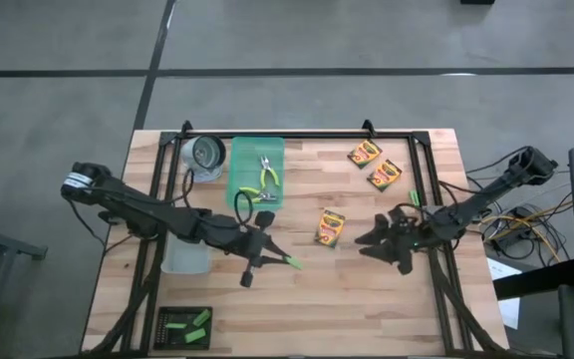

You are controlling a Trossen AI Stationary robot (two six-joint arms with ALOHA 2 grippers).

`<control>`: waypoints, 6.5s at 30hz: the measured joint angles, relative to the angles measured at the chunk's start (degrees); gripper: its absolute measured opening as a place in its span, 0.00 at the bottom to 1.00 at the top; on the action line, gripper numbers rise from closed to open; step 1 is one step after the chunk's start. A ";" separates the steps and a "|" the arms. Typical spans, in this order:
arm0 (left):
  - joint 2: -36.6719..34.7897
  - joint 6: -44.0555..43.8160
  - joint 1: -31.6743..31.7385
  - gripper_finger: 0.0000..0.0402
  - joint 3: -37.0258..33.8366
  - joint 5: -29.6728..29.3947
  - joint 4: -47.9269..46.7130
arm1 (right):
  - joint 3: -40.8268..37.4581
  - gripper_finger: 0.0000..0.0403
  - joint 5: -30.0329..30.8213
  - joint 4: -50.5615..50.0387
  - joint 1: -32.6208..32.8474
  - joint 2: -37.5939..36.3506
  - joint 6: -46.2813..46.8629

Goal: Pick & Place School Supplies
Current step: Put the green eraser into the black bin

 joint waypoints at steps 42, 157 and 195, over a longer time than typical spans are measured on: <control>-4.20 -108.65 -23.15 0.12 12.87 25.44 -73.74 | -8.71 0.51 6.25 -1.04 1.01 -3.44 3.86; 5.23 -32.80 31.17 0.43 12.02 1.71 -11.30 | 43.45 0.51 19.48 -115.39 -5.86 4.03 66.50; 5.27 -10.67 42.39 0.43 12.02 17.85 1.78 | 34.55 0.44 -11.71 -109.81 -55.06 27.51 29.10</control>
